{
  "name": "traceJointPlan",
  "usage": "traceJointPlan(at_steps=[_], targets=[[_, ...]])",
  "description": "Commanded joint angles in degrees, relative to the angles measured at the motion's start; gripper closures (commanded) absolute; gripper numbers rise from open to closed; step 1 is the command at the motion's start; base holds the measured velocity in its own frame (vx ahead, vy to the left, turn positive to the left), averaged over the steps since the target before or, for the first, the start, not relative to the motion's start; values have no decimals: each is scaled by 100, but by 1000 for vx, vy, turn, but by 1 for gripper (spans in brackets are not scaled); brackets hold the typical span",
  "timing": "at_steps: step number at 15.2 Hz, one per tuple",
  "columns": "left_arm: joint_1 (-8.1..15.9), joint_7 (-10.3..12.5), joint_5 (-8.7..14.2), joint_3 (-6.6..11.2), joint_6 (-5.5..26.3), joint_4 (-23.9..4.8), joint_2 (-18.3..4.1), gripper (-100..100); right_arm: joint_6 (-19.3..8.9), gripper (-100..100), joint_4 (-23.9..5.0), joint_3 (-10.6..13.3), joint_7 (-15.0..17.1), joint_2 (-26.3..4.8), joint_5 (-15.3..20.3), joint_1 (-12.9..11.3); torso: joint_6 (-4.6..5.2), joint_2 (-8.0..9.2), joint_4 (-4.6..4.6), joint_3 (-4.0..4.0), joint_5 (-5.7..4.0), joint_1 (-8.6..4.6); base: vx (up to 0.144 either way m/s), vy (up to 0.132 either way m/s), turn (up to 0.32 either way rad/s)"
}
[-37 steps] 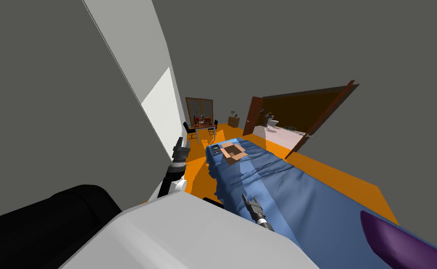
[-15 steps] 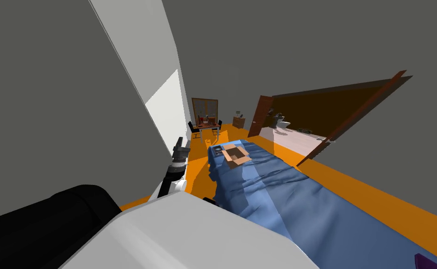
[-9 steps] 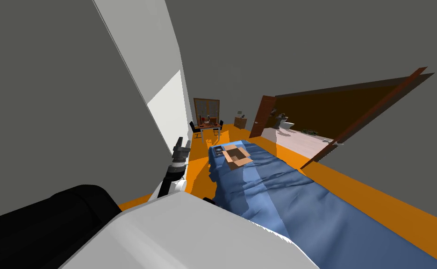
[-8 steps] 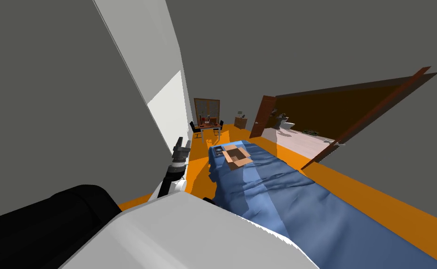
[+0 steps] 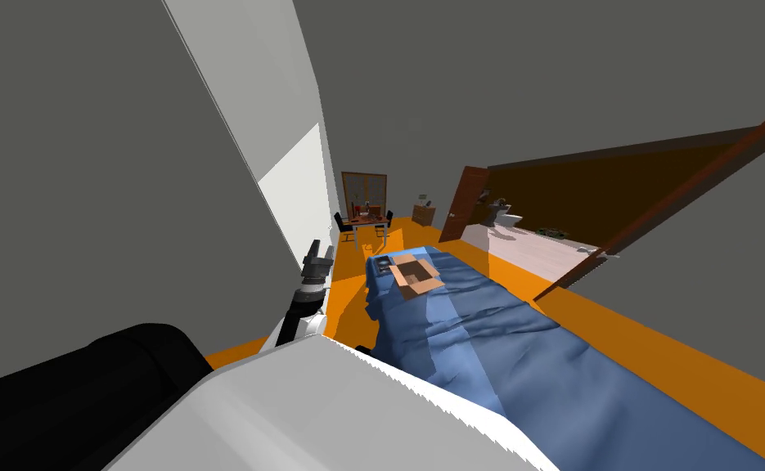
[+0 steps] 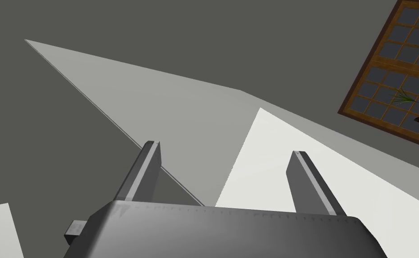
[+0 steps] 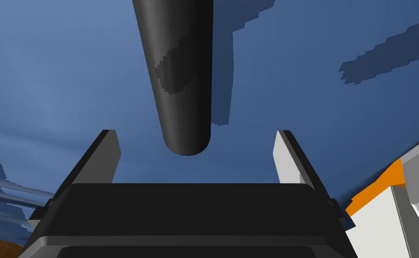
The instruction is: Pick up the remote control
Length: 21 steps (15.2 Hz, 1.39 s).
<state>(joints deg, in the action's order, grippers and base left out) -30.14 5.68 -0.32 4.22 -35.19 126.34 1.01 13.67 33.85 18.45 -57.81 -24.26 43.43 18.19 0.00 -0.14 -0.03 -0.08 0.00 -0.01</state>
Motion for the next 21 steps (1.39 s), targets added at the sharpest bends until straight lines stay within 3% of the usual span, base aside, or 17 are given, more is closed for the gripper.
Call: traceJointPlan(at_steps=[1,5,7,12,17,18,19,21], targets=[[0,0,0,0,0,0,0,0,-10,-100,-226,-14,-158,-28,66,-27,0,0,0,0,0,0,26,-21,51],[0,0,0,0,0,0,0,0,-41,-100,-261,17,-126,-48,82,-45,1,3,0,1,0,3,14,-13,22],[0,0,0,0,0,0,0,0,-281,-100,-390,17,-209,234,105,-247,0,13,2,7,-2,-6,-41,-80,11],[1,0,0,1,0,0,-1,0,-455,-100,-447,33,-233,416,120,-374,1,30,6,17,-6,-24,-47,-81,14],[1,0,0,1,0,0,-1,0,-890,-100,-591,72,-292,873,156,-692,0,29,6,16,-8,-32,-48,-91,13],[1,0,0,1,0,0,-1,0,-760,-100,-507,93,-264,746,146,-573,-1,29,8,17,-13,-45,-36,-69,19],[1,0,0,0,0,0,0,0,-797,100,-468,153,-216,761,139,-576,0,24,6,14,-13,-49,-15,-15,5],[0,0,0,0,0,0,0,0,-787,100,-467,155,-211,774,139,-572,-1,9,5,7,-9,-49,-4,-7,1]])
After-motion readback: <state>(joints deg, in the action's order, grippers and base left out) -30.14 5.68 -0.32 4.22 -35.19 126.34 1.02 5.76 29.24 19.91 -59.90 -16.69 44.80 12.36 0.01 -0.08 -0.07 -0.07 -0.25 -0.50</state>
